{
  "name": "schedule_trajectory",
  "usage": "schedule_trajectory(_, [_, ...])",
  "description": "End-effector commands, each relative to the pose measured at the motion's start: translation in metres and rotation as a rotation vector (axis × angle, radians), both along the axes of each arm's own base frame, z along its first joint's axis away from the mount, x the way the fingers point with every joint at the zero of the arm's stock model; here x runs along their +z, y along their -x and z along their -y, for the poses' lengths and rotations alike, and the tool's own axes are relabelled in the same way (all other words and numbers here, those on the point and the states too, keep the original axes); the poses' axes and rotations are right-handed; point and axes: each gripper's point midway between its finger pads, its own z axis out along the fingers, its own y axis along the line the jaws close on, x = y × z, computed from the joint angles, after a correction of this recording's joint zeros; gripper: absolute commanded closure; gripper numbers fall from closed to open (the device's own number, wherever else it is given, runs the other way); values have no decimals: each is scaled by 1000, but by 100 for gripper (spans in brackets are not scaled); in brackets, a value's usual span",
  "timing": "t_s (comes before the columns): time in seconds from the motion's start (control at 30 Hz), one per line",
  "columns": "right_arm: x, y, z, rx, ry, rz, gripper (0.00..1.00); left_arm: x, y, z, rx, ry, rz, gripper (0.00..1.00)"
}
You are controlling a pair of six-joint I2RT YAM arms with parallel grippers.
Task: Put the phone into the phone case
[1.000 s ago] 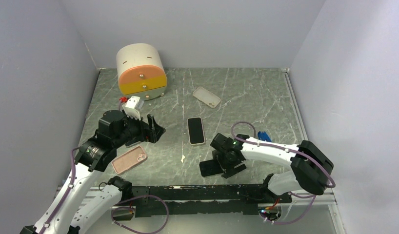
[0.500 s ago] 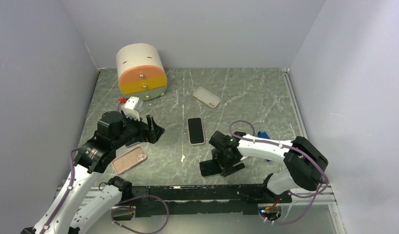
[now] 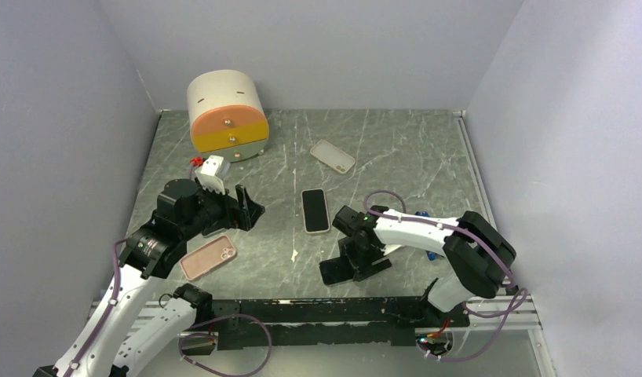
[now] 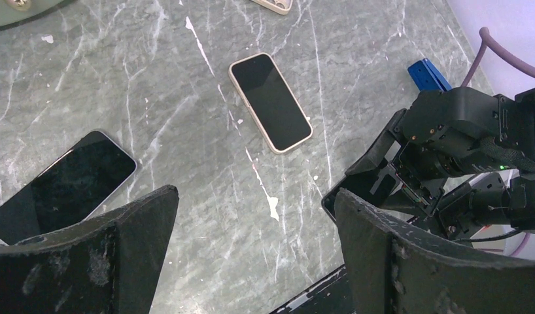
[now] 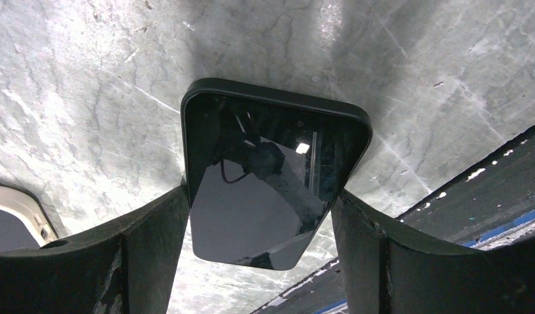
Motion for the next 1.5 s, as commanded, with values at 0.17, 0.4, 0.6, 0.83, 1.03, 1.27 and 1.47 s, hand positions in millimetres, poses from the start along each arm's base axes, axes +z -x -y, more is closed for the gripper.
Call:
schedule_trajectory(0.17, [-6,-40,-5,145,17,108,29,-2,-7,-2,24,-13,7,6])
schedule_trajectory(0.4, [-19,-69,21,258,70,82,31,-12,-12,-2,37,-32,-31,6])
schedule_trajectory(0.6, [-12,-93,49,349,186,127,32,-22,-20,0,64,-34,-78,6])
schedule_trajectory(0.83, [-9,-117,87,481,240,172,33,-42,-42,22,87,34,-207,6])
schedule_trajectory(1.03, [-14,-128,91,555,174,230,35,-56,-95,45,140,51,-278,10])
schedule_trajectory(1.27, [-12,-133,98,568,138,292,37,-59,-181,65,303,64,-302,14])
schedule_trajectory(1.47, [-15,-129,102,592,86,344,37,-85,-249,103,345,175,-307,25])
